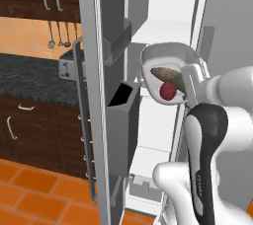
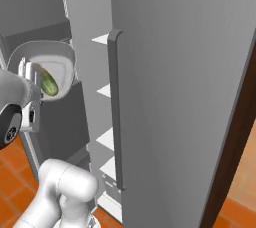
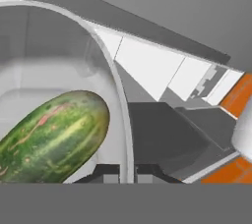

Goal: Take the meat container that has the shrimp and place it on the second highest rack of the freezer. Then take the vegetable container that has the tomato and cucumber and place it on the highest rack of the freezer.

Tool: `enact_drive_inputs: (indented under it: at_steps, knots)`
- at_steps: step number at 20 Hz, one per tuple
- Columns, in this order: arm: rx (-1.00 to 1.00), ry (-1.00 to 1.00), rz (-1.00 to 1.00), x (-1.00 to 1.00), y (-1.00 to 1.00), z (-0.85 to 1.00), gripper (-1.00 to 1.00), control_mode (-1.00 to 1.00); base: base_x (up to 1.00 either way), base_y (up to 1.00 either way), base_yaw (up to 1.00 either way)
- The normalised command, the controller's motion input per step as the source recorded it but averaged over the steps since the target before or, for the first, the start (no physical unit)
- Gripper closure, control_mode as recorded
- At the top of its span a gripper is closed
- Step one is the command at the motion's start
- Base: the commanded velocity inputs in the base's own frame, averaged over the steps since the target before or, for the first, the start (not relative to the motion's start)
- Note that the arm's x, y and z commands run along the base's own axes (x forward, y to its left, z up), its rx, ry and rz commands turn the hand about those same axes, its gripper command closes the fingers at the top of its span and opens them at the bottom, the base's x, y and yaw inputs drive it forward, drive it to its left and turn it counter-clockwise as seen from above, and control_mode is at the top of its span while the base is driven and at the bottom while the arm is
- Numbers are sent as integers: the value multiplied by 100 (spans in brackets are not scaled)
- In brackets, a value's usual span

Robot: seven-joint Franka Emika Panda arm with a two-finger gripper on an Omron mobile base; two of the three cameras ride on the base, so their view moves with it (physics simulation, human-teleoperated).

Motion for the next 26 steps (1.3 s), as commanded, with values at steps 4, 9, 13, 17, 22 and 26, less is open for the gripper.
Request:
enact_drive_inputs:
  at_steps: [4,9,13,17,22,26]
  knots:
    - [0,-7,-24,53,20,34,100,-100,0,0,0]
    - [0,-4,-25,56,5,26,100,-100,0,0,0]
    - [7,-10,-2,38,-6,21,100,-100,0,0,0]
    - [15,-6,-6,50,-8,21,100,-100,0,0,0]
    - [7,3,-9,61,0,36,100,-100,0,0,0]
    - [3,6,-1,69,-11,11,100,-100,0,0,0]
